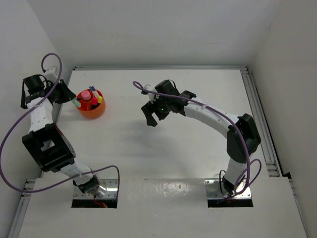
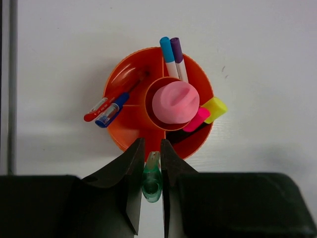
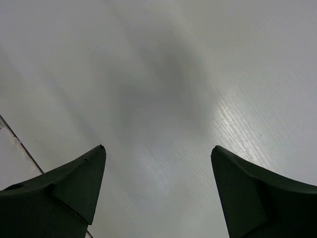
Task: Sort the stationery into containers
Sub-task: Place the stationery in the storage box, then reset both arms
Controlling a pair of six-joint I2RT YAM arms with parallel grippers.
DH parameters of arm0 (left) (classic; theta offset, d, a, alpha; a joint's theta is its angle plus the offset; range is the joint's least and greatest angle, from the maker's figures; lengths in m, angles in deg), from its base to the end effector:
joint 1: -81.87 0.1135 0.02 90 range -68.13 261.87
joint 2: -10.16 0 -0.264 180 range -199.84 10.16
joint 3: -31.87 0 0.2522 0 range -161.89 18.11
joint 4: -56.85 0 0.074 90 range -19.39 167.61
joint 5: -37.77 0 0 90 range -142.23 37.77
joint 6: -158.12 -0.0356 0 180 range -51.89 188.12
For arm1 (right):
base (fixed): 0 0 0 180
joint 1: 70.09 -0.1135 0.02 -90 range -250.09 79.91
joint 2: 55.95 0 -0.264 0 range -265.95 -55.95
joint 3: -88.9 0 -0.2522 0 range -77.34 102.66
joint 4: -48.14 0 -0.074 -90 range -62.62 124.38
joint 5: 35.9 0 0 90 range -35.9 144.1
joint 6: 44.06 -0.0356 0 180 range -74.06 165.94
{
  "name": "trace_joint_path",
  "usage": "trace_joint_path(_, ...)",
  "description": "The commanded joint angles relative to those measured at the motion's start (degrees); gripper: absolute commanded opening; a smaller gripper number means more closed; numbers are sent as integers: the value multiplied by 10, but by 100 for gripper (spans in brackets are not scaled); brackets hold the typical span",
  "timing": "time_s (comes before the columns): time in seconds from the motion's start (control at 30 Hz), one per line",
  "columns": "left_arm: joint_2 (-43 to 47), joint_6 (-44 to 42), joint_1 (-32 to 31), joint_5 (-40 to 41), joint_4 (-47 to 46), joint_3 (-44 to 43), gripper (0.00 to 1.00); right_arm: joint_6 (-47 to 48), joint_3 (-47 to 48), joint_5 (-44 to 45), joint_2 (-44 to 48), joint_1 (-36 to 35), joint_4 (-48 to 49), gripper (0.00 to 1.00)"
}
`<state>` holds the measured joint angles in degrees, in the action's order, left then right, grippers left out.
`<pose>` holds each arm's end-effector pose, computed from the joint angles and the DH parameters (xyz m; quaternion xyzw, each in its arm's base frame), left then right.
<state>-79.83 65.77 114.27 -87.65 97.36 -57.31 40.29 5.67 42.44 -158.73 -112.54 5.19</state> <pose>0.3061 0.1698 0.3059 -0.1039 0.8708 -0.1473 0.4575 0.2908 0.2758 0.2624 -0.3279 0.8728 0.2290 0.2797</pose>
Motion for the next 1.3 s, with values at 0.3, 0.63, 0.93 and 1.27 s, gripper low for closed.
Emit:
trace_joint_path(0.3, -54, 18, -22, 39, -64, -17, 0, -4, -4, -14, 25, 11, 18, 85)
trace_joint_path(0.63, -37, 17, -25, 18, -83, -30, 72, -7, 8, -11, 29, 23, 5, 85)
trace_joint_path(0.93, -9, -81, -71, 38, 94, -214, 100, -26, 8, -35, 86, 122, -24, 86)
trace_joint_path(1.27, 119, -121, -215, 87, 103, -107, 100, -36, -59, -73, 196, 328, -36, 87)
